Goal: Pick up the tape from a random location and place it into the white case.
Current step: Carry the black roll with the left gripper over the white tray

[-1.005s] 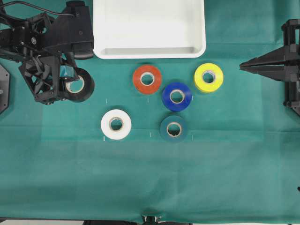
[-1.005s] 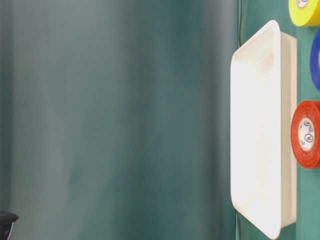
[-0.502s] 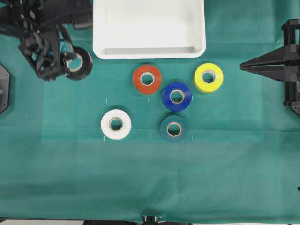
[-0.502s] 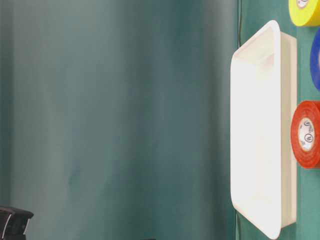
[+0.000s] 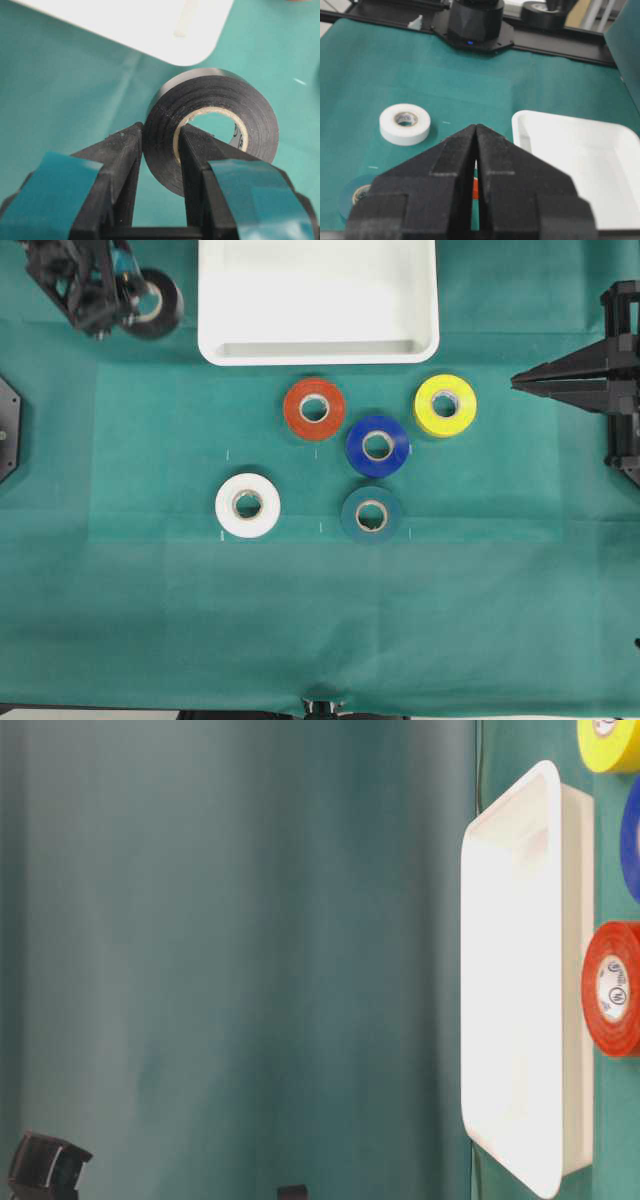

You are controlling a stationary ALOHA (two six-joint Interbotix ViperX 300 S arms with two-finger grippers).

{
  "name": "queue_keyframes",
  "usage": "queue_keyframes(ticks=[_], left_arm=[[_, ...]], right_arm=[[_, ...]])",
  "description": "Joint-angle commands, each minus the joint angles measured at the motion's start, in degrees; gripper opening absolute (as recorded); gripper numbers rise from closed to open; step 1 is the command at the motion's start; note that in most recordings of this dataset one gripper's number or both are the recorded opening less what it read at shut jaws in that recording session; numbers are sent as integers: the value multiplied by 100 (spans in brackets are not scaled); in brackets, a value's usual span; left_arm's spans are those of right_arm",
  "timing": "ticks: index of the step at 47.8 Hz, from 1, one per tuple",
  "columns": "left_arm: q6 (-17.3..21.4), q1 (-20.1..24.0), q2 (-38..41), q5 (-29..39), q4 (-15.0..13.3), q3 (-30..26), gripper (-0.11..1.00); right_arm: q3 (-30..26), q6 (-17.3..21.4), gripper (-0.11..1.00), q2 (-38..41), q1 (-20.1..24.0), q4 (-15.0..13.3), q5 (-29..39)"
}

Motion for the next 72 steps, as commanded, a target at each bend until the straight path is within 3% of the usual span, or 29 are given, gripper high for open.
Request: queue_keyframes(ticks=[1,30,72], left_arm=[[62,141,-88,-18,18,-105,19],[202,193,448,-290,9,-615,19],[729,-141,2417,-378,9,-3032,19]], right_arm=[[-167,9,0,44,0,-9,-18],[-167,9,0,44,0,-9,35],[-158,9,0,26,0,-9,62]])
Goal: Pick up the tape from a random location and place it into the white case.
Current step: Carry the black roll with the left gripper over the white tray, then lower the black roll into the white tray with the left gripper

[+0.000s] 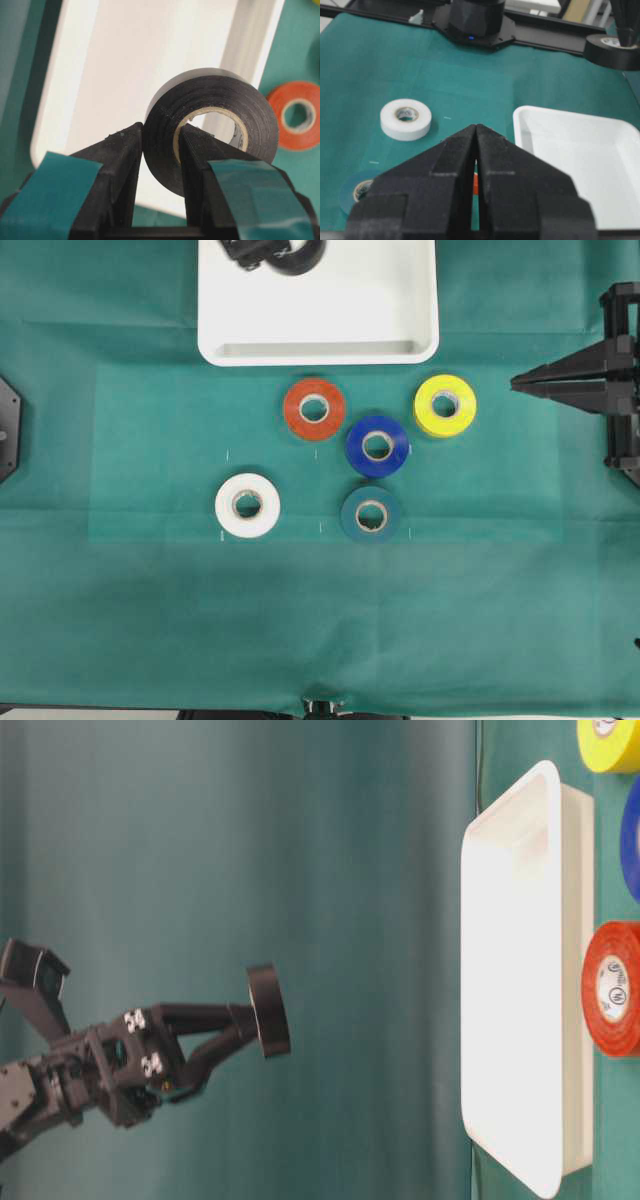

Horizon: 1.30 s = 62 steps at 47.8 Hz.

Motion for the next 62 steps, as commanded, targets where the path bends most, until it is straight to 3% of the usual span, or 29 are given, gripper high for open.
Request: queue_keyframes(ticks=[1,51,62], left_arm=[[18,-9,35,0,9,-264,19],[158,-88,193,141,9,-369,19],[158,-88,299,0,9,-176,19]], right_arm=[[-158,9,0,44,0,-9,-18],[-167,0,0,26,0,-9,-18],[-167,9,0,44,-9,-9,-18]])
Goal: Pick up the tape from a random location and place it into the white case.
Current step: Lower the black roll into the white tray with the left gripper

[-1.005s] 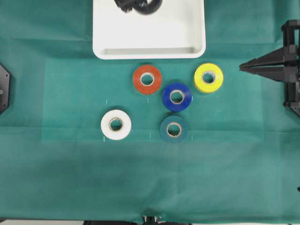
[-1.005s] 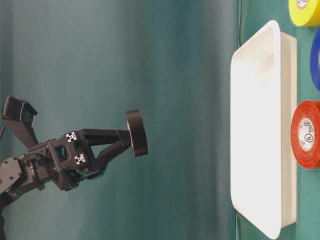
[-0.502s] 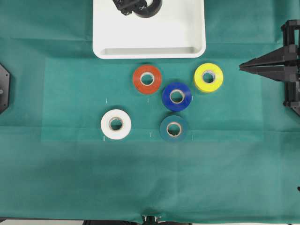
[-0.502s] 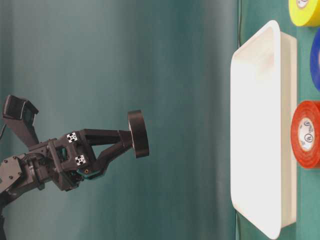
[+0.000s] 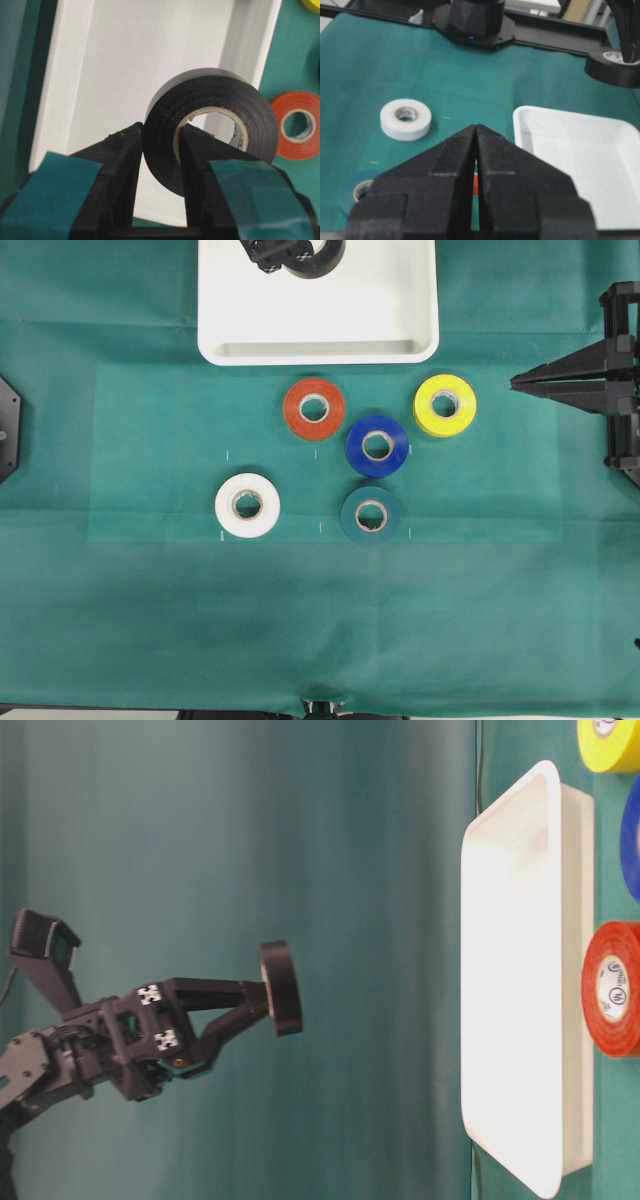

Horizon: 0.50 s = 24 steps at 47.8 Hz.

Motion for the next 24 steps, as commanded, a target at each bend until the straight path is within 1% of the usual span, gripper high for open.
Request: queue_keyframes(ticks=[1,17,24], left_arm=[[0,-9,-44,-114,9,105,19],[0,97,334,-800,9,677,19],[0,167,439,-1389,9,932,19]], right_arm=[[-167,9,0,35,0,-9,-18],[-167,9,0,18,0,-9,-18],[-158,9,0,35,0,-9,-18]])
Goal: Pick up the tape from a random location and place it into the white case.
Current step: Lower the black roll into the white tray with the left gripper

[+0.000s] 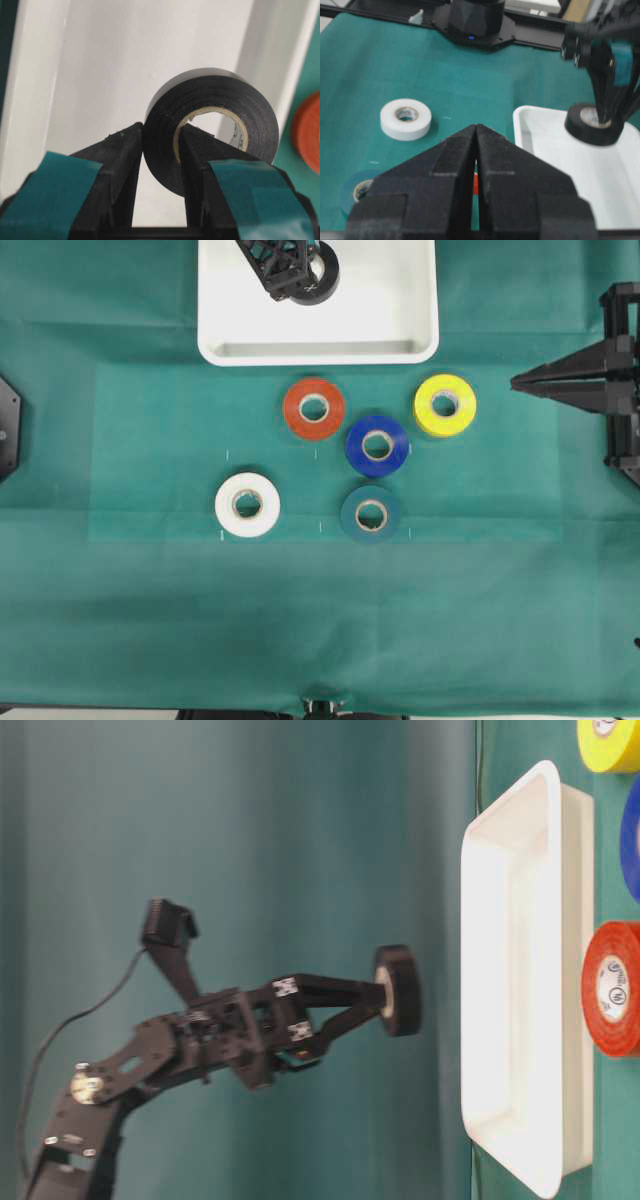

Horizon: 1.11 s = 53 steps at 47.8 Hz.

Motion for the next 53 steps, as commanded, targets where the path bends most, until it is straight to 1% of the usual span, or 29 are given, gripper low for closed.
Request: queue_keyframes(ticks=[1,8,16,25,39,53], left_arm=[[-9,62,-88,-396,9,141,19],[-9,167,-44,-879,9,387,19],[-9,334,176,-1081,9,571,19],[-9,369,387,-1354,9,668,19],[-18,439,809,-1424,9,650,19],[-18,439,809,-1538,9,668,19]], right_arm=[[-158,9,0,26,0,-9,-18],[-158,9,0,44,0,-9,-9],[-158,9,0,44,0,-9,-18],[-158,9,0,44,-9,-9,-9],[-141,0,0,97,0,-9,-18],[-141,9,0,97,0,-9,-18]])
